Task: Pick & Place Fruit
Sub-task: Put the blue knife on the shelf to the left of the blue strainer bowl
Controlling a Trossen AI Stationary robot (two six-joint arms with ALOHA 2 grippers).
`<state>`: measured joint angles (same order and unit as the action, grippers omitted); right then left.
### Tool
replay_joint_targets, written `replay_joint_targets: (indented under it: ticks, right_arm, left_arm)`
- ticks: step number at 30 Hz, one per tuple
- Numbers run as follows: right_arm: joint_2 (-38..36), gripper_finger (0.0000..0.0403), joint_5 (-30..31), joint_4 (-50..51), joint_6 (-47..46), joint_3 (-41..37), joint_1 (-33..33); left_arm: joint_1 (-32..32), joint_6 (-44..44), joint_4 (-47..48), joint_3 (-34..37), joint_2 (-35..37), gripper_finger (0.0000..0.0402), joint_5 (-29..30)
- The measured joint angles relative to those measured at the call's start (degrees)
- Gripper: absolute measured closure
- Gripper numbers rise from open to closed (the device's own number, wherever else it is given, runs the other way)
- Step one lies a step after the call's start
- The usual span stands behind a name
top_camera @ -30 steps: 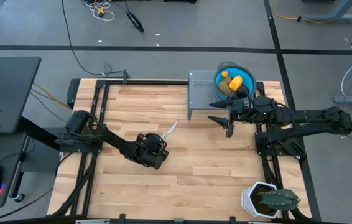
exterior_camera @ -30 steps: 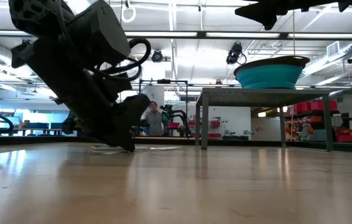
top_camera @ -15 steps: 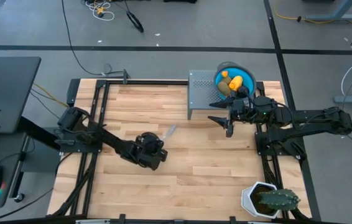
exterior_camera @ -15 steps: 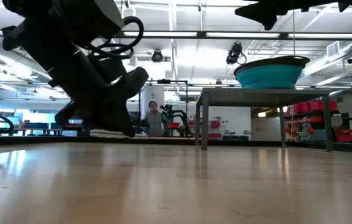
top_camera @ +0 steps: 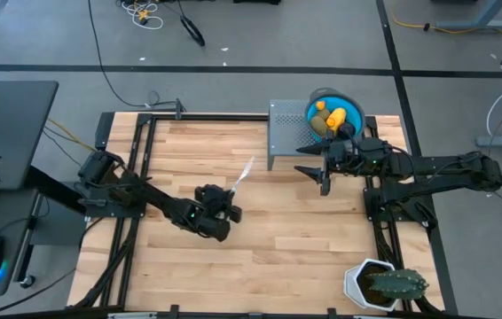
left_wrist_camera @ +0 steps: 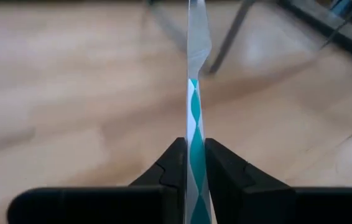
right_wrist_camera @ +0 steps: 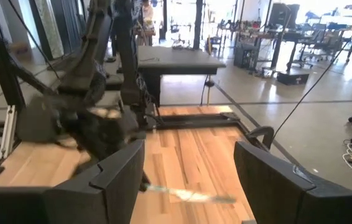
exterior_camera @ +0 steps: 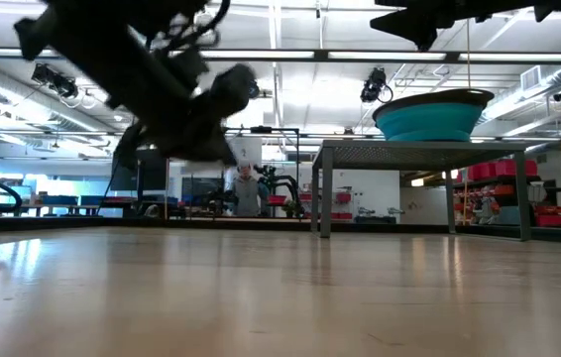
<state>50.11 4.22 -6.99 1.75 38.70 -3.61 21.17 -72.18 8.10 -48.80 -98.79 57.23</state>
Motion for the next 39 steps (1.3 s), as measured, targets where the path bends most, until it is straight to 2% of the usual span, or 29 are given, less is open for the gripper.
replay_joint_targets:
  ticks: [9, 13, 18, 21, 23, 27, 29, 39]
  right_arm:
    - [5.1, 0.0144, -1.5, -5.1, 0.8, -0.1, 0.1]
    - [5.6, 0.0144, -1.6, -8.1, 1.3, -0.1, 0.2]
    - [5.4, 0.0144, -8.0, -12.4, 1.5, 0.0, 1.2]
    - [6.3, 0.0144, -14.0, -14.5, 1.9, 0.0, 1.9]
    - [6.7, 0.0144, -16.6, -14.0, 2.3, 0.0, 2.2]
    - [7.4, 0.0144, -16.8, -14.4, 3.2, 0.0, 2.6]
    - [7.3, 0.0144, -16.8, -14.5, 3.2, 0.0, 2.7]
    - [7.3, 0.0144, -16.8, -13.4, 3.2, 0.0, 5.0]
  left_arm:
    - [0.3, 18.5, -0.5, -7.7, 5.6, 0.0351, 8.4]
    - [0.6, 24.8, -0.5, -8.8, 9.7, 0.035, 11.2]
    - [0.7, 32.6, -2.2, -7.5, 14.8, 0.0346, 13.1]
    - [0.2, 39.4, -8.1, -5.9, 16.4, 0.0349, 9.1]
    - [-0.2, 44.5, -13.5, -5.0, 16.8, 0.0349, 3.9]
    - [-1.7, 53.6, -27.8, -1.8, 16.7, 0.0349, -9.0]
    - [-2.9, 55.9, -32.4, -0.8, 16.7, 0.035, -13.4]
    - [-9.3, 62.6, -45.2, 1.5, 16.7, 0.035, -23.3]
